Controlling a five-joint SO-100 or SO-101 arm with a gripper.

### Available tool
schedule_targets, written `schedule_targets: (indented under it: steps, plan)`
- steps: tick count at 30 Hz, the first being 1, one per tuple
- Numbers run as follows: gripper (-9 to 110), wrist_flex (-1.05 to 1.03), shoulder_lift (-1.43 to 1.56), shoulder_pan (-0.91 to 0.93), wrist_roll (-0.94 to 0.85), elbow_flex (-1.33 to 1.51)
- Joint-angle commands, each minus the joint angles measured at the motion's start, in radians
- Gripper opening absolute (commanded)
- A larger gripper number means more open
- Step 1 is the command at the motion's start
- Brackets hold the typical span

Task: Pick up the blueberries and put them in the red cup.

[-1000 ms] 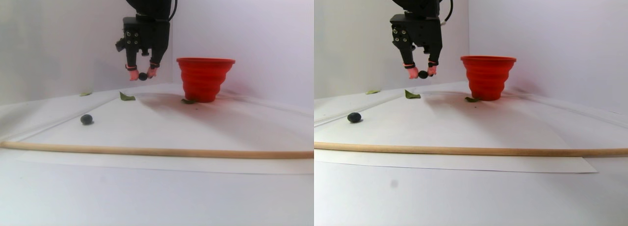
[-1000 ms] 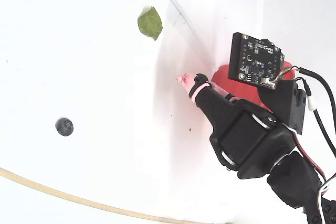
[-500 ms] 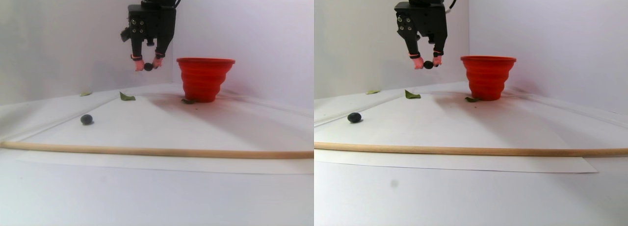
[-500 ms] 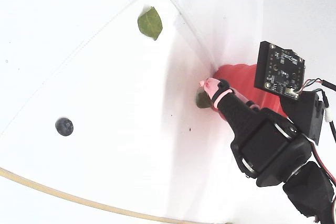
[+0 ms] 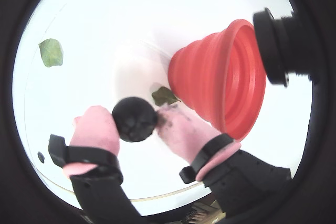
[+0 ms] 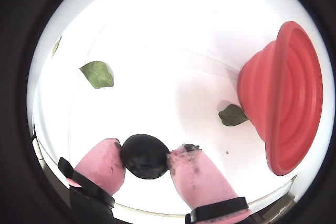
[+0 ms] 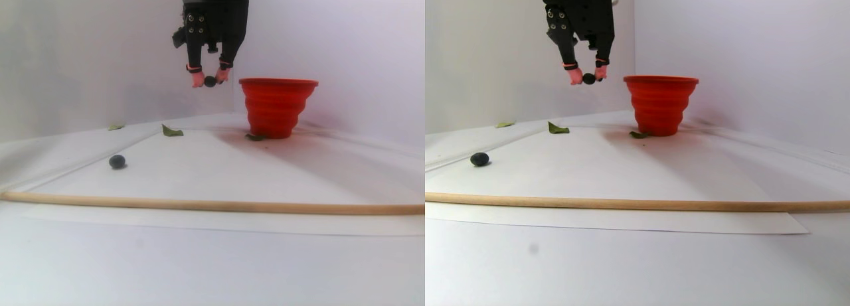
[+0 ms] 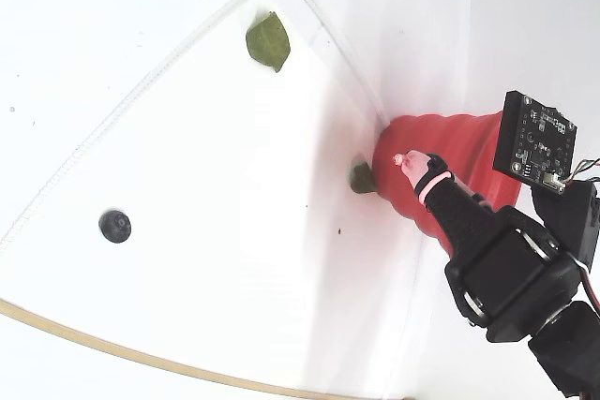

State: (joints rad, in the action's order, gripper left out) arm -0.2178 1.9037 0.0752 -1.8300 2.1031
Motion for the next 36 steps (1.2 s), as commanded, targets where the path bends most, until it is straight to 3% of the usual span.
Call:
schedule_targets:
  steps: [1,36]
  plan:
    - [16,-0.002,0.137,0.012,0.003,-0.032]
    - [16,-0.015,0.195,0.132,0.003,-0.126]
